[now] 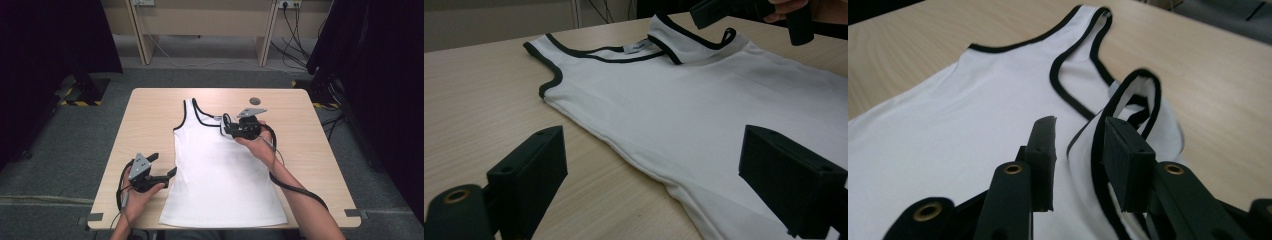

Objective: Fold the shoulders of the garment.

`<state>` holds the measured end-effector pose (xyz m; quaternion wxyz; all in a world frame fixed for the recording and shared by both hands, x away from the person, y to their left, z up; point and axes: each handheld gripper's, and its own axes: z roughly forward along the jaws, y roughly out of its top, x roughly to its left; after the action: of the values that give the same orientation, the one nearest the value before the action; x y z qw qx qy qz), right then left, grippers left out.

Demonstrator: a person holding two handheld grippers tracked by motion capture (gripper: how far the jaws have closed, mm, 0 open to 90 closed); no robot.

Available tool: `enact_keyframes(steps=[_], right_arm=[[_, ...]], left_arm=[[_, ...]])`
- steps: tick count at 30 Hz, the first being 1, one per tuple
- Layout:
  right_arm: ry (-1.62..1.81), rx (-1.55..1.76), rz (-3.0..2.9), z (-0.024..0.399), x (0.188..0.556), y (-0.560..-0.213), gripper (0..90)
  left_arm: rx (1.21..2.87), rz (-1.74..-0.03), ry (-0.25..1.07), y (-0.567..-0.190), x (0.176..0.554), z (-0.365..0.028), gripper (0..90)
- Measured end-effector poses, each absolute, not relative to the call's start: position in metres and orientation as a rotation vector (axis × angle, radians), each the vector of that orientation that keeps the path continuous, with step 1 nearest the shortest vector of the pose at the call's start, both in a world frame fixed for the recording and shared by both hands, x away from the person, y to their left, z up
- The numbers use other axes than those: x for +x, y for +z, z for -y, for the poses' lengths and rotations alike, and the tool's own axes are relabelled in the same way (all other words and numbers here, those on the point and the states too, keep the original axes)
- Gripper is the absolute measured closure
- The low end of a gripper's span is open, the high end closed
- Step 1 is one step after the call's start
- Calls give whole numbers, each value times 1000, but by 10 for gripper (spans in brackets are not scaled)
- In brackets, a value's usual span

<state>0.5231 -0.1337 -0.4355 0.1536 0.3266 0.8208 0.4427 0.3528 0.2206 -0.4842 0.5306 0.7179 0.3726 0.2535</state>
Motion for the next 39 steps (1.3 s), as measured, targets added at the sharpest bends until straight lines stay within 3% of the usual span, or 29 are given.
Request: enact_keyframes(steps=[14, 16, 19, 22, 39], right_arm=[[1082, 1038, -2295, 111, 565, -430, 494], [1056, 1042, -2309, 108, 569, -435, 527], [1047, 1021, -2332, 107, 571, -439, 715], [1062, 1022, -2349, 108, 569, -440, 818], [1149, 756, -2439, 97, 520, -428, 817]], left_arm=[[1708, -888, 603, -484, 353, -221, 111], [1708, -888, 604, -484, 353, -221, 111], [1707, -889, 603, -484, 353, -221, 111], [1706, -889, 602, -484, 353, -221, 111], [1711, -893, 602, -484, 353, -221, 111]])
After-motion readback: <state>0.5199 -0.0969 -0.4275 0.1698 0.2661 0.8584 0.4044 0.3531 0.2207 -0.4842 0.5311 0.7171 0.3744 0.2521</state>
